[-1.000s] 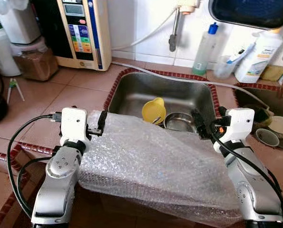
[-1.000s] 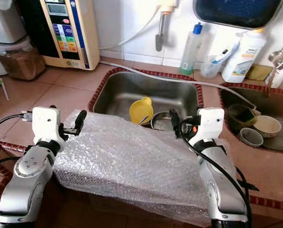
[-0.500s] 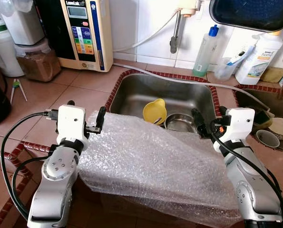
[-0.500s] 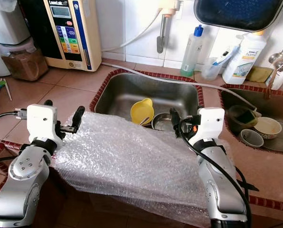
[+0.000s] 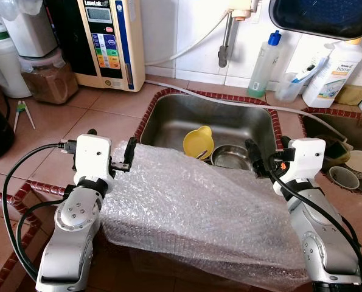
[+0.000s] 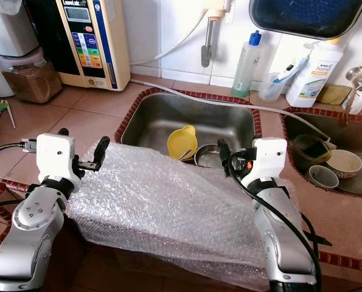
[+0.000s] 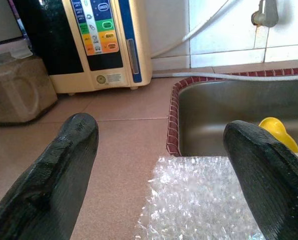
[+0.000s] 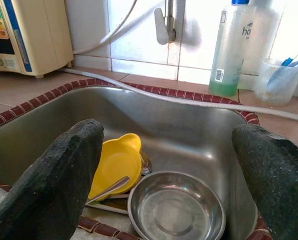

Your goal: Kitchen organization

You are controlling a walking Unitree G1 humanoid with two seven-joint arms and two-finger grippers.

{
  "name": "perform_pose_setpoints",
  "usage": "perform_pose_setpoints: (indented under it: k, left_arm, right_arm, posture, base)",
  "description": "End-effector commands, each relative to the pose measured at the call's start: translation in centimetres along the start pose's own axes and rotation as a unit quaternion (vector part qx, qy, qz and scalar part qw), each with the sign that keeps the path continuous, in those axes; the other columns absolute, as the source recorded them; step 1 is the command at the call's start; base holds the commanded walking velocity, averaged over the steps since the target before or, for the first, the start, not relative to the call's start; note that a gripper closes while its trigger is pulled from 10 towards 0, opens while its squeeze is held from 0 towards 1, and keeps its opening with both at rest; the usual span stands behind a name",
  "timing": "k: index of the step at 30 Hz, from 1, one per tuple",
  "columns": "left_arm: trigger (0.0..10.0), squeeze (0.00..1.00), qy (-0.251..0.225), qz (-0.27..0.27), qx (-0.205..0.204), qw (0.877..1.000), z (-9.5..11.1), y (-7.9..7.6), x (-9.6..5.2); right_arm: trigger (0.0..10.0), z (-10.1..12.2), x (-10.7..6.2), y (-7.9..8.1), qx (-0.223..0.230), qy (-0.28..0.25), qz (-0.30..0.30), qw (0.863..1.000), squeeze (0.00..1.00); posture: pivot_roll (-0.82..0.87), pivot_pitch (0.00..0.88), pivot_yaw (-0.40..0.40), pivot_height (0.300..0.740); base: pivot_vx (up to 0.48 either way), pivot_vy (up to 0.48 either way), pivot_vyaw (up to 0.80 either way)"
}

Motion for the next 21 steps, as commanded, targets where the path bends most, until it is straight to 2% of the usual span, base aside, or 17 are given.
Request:
perform_pose_setpoints:
  k: [1,21]
  left_arm:
    - [10.0,0.00,0.004,0.003,0.007,1.000,0.08,0.07,0.11]
    - [10.0,0.00,0.010,0.004,0.005,1.000,0.08,-0.09,0.17]
  right_arm:
    - [10.0,0.26,-0.18,-0.29,-0.003,-0.003,-0.004,1.000,0.00]
    - [10.0,0.58,-0.04,-0.25,-0.004,-0.008,-0.001,1.000,0.00]
  posture:
    - [-0.07,0.032,0.011,0.740]
    - [-0.07,0.039,0.009,0.740]
  base:
    - [-0.289,0.000,0.00]
    - [-0.311,0.000,0.00]
Point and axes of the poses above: a point about 5 cm out from each wrist's last joint towards the gripper, its own x axis pointing out of the wrist towards the gripper, its own z axis along the axis of the wrist's last joint, y = z × x, the point moved 1 cm from there along x, pointing out of the wrist towards the gripper, and after that the axes turned 1 degree about x, right-handed, at the moved point
